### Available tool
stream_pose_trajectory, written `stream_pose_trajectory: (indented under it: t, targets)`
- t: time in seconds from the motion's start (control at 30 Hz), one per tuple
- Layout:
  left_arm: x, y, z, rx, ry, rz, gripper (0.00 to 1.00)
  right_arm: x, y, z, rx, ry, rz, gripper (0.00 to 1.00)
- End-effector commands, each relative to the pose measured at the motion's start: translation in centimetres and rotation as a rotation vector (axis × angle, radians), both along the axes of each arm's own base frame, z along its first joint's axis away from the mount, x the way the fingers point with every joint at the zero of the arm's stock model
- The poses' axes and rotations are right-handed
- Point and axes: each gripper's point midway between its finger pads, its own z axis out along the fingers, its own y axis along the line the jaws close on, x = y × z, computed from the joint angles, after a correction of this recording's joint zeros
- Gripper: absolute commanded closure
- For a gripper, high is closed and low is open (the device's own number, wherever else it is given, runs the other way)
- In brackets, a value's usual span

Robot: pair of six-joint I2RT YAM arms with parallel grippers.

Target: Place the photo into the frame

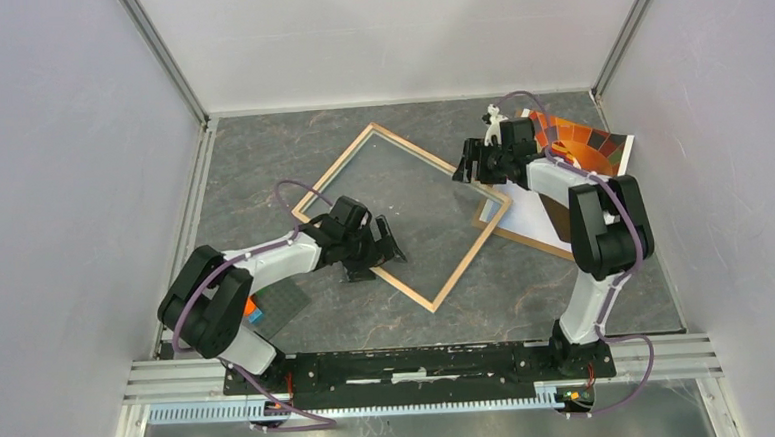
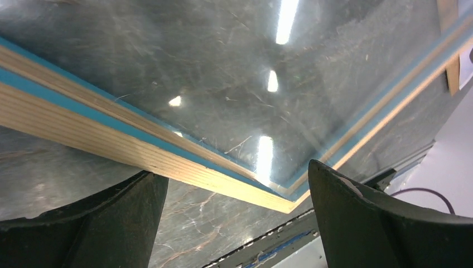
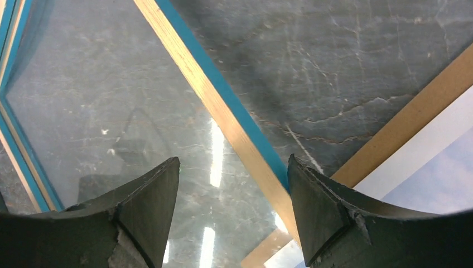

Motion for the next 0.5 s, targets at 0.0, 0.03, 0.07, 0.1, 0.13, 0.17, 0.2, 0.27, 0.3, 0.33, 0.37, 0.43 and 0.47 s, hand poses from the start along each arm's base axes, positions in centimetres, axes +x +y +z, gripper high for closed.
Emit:
stream_pose_trajectory:
  t: [0.0, 0.03, 0.07, 0.1, 0.13, 0.17, 0.2, 0.27, 0.3, 0.33, 0.37, 0.43, 0.47]
  targets:
    - [0.8, -4.0, 2.5, -0.125, -0.052, -0.061, 0.0, 0.5, 1.1, -0.6, 0.071, 0.07, 0.079, 0.24]
    - [0.7, -4.4, 2.8, -0.133, -0.057, -0.077, 0.0, 1.0, 0.7, -0.7, 0.048, 0.073, 0.077, 0.23]
    - [0.5, -4.8, 3.0, -0.139, -0.06, -0.093, 0.0, 1.5, 0.4, -0.7, 0.03, 0.077, 0.072, 0.23]
    - [0.2, -5.1, 3.2, -0.145, -0.065, -0.108, 0.0, 1.9, 0.1, -0.6, 0.011, 0.077, 0.07, 0.22]
    - [0.1, -5.3, 3.3, -0.147, -0.071, -0.117, 0.0, 2.3, 0.0, -0.2, -0.002, 0.071, 0.073, 0.21]
    - [-0.1, -5.4, 3.4, -0.147, -0.075, -0.123, 0.0, 2.5, -0.3, -0.1, -0.024, 0.071, 0.074, 0.21]
    - [-0.2, -5.3, 3.4, -0.141, -0.078, -0.124, 0.0, 2.7, -0.9, 0.3, -0.059, 0.07, 0.059, 0.21]
    - [-0.2, -4.2, 3.4, -0.099, -0.103, -0.119, 0.0, 2.5, -2.3, 1.4, -0.127, 0.052, 0.022, 0.19]
    - [-0.3, -3.6, 3.7, -0.076, -0.119, -0.12, 0.0, 2.0, -2.8, 2.0, -0.149, 0.041, 0.006, 0.18]
    - [-0.3, -3.0, 3.8, -0.052, -0.138, -0.126, 0.0, 1.5, -3.3, 2.5, -0.163, 0.024, -0.005, 0.17]
    - [-0.4, -2.6, 4.3, -0.042, -0.155, -0.133, 0.0, 0.7, -3.6, 3.0, -0.17, 0.011, -0.01, 0.16]
    - [-0.4, -1.9, 5.3, -0.025, -0.191, -0.152, 0.0, -1.2, -4.1, 3.4, -0.183, 0.003, -0.005, 0.15]
    - [-0.1, -1.4, 6.1, -0.014, -0.215, -0.159, 0.0, -2.1, -4.3, 3.5, -0.187, 0.004, -0.003, 0.15]
